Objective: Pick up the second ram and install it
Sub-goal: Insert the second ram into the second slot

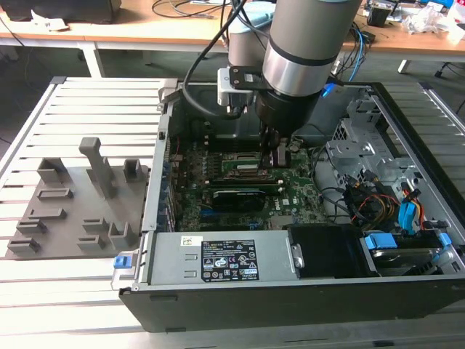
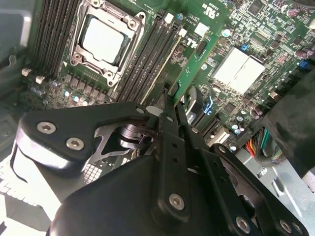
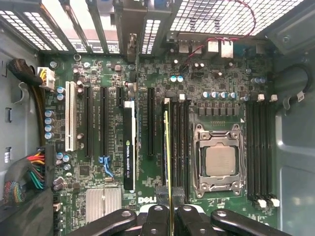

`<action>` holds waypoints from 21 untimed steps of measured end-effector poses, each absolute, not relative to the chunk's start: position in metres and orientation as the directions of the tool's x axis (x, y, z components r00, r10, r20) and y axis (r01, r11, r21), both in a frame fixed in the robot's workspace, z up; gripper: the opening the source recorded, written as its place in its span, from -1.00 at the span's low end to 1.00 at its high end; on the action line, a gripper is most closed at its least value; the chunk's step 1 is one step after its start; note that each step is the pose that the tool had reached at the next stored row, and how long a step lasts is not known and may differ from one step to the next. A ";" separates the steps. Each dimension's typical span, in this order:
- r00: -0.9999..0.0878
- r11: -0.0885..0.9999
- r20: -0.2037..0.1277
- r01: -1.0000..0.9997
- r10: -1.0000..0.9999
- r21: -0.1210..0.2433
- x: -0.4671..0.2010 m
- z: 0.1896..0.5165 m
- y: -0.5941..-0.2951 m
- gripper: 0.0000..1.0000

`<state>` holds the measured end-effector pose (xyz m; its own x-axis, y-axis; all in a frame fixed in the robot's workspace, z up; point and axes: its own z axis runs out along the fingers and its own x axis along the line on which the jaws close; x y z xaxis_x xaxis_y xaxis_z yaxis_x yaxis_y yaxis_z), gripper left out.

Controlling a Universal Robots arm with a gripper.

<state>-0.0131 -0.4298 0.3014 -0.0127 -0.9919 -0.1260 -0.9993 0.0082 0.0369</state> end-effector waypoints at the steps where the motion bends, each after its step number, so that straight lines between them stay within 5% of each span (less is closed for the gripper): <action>1: -0.013 0.008 -0.126 -0.999 -0.992 0.037 -0.013 0.301 -0.430 -0.73; 21: -0.022 0.017 -0.126 -0.999 -0.992 0.037 -0.013 0.280 -0.398 -0.73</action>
<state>-0.0135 -0.3983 0.2802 -0.0216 -0.9918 -0.1261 -0.9992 0.0170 0.0369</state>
